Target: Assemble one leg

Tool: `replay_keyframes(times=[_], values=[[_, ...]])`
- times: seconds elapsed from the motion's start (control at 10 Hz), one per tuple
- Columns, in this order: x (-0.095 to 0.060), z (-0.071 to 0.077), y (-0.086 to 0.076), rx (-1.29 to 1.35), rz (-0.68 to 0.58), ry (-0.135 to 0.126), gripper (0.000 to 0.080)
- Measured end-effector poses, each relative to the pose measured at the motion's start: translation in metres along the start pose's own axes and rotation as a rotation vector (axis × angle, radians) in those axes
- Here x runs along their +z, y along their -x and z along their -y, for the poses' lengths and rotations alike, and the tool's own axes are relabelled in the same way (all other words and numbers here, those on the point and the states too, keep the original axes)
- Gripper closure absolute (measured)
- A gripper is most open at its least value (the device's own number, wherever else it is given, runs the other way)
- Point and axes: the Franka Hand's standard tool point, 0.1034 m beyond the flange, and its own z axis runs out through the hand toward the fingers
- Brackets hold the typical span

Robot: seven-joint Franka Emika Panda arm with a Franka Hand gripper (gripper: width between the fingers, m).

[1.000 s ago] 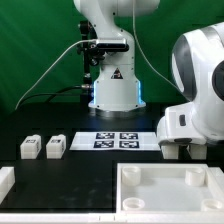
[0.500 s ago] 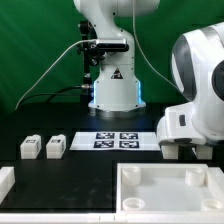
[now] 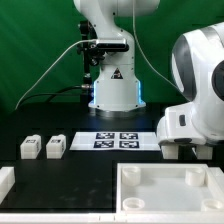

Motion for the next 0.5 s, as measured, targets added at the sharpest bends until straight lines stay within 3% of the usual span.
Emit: replay_keyframes(times=[0.3, 0.5], values=[[-0.006, -0.002, 0.0, -0.02, -0.002, 0.006, 0.0511], [-0.074, -0.01, 0.014, -0.051, -0.051, 0.001, 0.0511]])
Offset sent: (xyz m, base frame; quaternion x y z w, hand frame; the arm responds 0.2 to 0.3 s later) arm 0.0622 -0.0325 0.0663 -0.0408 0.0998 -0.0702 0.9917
